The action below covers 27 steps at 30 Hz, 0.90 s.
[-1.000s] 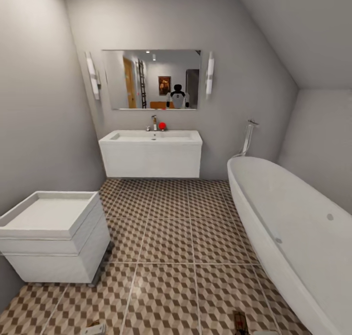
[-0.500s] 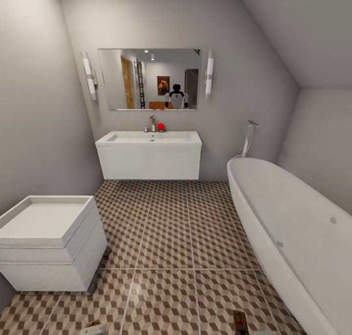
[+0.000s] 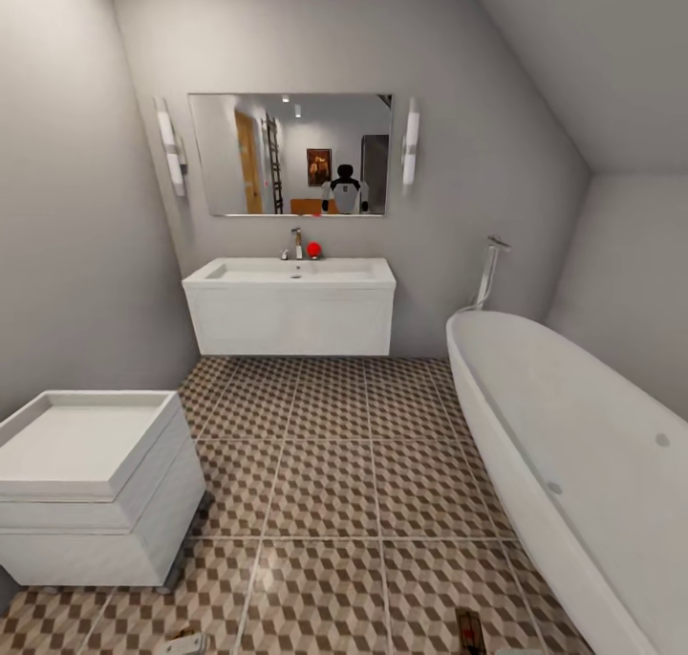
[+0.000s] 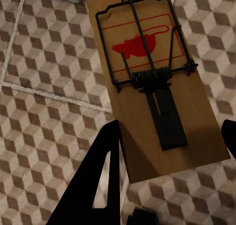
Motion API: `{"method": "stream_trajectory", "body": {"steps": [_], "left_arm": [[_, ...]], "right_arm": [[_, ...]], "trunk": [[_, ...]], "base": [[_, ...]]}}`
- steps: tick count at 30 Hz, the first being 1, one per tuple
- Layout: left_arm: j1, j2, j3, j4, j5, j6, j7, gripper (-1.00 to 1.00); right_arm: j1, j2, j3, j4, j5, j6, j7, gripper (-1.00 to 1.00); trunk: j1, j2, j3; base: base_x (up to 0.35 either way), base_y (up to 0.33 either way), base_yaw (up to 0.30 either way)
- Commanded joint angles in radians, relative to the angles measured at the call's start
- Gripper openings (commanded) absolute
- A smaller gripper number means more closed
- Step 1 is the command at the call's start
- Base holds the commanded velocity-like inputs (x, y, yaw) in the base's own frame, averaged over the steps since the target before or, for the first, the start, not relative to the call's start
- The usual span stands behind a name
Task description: Take the four mousetraps from the cabinet in the bathroom and place them on the bathroom floor. Make sure all four end up on the same floor surface, and ensure that at least two of them are either under or directly next to the same bathroom sink.
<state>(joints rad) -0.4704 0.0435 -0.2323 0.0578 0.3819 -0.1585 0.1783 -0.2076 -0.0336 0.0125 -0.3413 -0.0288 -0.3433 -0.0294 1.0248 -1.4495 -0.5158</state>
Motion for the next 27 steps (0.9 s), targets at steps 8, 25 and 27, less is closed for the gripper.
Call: {"method": "stream_trajectory", "body": {"steps": [8,25,27], "left_arm": [[-0.002,0.0,-0.009,0.004,0.006,-0.006,0.0,-1.0],[-0.001,-0.001,-0.009,0.004,0.006,-0.006,0.0,-1.0],[-0.001,-0.001,-0.009,0.004,0.006,-0.006,0.0,-1.0]], "right_arm": [[0.0,0.0,0.001,0.004,-0.007,-0.003,0.002,-1.0],[0.0,0.0,0.001,0.004,-0.007,-0.003,0.002,-1.0],[0.0,0.0,0.001,0.004,-0.007,-0.003,0.002,-1.0]], "trunk": [[0.0,0.0,-0.001],[0.0,0.0,-0.001],[0.0,0.0,-0.001]], "base": [[0.131,0.0,0.0],[0.112,0.0,0.0],[0.103,0.0,0.0]]}}
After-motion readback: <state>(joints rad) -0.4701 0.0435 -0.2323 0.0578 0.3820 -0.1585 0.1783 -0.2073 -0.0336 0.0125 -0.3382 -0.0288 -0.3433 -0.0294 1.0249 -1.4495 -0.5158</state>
